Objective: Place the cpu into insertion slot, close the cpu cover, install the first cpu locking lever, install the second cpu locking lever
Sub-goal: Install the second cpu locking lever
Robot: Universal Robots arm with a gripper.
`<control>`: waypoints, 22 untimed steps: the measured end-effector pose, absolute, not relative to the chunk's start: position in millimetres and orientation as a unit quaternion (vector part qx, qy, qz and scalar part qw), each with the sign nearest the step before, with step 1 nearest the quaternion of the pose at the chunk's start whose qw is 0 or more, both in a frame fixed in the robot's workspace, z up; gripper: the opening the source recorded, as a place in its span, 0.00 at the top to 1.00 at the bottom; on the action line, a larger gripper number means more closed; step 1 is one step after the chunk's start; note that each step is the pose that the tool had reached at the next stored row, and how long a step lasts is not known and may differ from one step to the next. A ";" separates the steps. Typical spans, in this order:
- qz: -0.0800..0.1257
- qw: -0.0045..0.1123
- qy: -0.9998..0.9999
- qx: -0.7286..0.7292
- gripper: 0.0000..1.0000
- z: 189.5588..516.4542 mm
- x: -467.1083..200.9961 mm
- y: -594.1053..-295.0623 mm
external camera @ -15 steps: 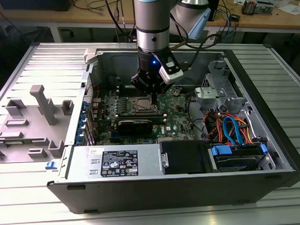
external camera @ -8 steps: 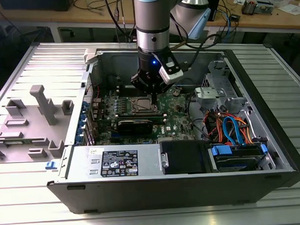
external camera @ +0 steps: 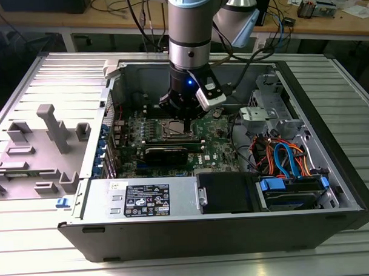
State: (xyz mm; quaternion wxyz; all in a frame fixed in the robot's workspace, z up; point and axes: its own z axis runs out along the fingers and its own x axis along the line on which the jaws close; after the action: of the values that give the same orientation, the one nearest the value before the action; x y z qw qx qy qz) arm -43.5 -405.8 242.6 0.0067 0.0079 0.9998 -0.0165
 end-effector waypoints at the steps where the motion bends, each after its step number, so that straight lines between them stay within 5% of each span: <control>1: -0.013 0.006 1.000 0.008 0.89 242.7 -43.5 -405.9; 17: -0.011 0.005 1.000 0.008 0.89 241.7 -48.5 -406.9; 22: 0.000 -0.005 1.000 0.008 0.89 241.5 -49.0 -408.5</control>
State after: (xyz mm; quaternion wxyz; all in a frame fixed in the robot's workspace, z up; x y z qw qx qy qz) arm -49.0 -408.5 241.5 -0.0052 0.0075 1.0000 0.0000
